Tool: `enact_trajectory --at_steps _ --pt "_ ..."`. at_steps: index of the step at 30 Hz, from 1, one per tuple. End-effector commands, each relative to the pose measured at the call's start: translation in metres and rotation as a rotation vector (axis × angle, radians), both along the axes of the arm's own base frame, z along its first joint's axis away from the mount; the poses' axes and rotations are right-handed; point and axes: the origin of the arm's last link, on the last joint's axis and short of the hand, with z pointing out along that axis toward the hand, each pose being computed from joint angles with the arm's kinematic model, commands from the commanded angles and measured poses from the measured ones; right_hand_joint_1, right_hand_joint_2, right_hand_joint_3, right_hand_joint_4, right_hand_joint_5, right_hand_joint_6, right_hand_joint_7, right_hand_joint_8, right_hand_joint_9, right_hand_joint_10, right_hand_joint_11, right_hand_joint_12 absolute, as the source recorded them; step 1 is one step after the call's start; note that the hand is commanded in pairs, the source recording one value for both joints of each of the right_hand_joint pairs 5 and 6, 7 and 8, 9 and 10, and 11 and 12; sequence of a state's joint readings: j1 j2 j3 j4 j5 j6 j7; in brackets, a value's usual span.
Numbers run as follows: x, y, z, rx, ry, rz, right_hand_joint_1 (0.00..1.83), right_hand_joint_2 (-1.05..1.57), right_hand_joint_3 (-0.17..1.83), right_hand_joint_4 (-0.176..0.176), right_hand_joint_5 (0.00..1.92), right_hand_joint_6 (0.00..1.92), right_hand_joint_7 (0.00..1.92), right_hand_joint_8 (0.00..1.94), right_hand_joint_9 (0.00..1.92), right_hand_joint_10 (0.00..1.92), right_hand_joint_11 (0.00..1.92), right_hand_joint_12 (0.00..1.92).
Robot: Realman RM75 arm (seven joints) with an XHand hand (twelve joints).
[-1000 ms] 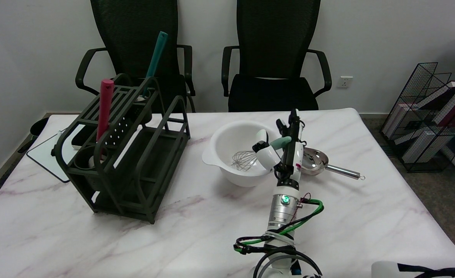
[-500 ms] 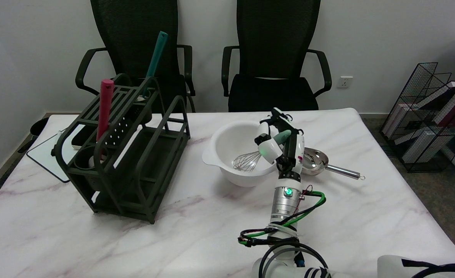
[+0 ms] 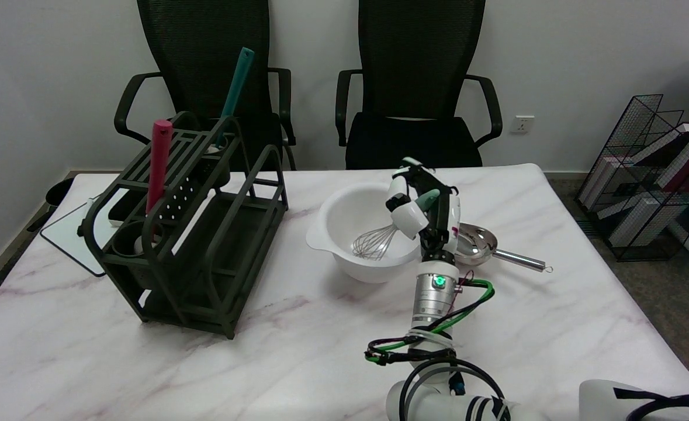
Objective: Pick up the whisk.
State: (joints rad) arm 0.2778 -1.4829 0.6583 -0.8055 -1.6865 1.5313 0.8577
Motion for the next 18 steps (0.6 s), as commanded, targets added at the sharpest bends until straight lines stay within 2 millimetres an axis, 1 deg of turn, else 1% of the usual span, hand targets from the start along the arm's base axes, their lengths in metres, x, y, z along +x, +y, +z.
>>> enact_trajectory --at_steps 1,5,11,15,18 --pt "0.0038 -0.0051 0.0033 0.038 -0.045 0.027 0.98 0.82 1.00 0.000 1.10 1.10 1.12 1.12 1.00 1.00 0.88 0.88" --pt "0.0040 -0.0051 0.0031 0.040 -0.045 0.029 0.99 0.87 0.94 0.000 1.14 1.14 1.31 1.31 1.23 1.23 1.02 1.02" --pt "0.0037 -0.0051 0.0056 0.042 -0.058 0.037 0.98 0.92 0.90 0.000 1.18 1.18 1.42 1.42 1.33 1.33 1.06 1.06" --pt "0.0041 -0.0055 0.0075 0.042 -0.052 0.039 0.99 0.98 0.90 0.000 1.29 1.29 1.55 1.55 1.45 1.45 1.09 1.09" --pt "0.0041 -0.0055 0.0078 0.041 -0.051 0.039 0.96 0.96 0.91 0.000 1.35 1.35 1.59 1.59 1.49 1.49 1.13 1.13"
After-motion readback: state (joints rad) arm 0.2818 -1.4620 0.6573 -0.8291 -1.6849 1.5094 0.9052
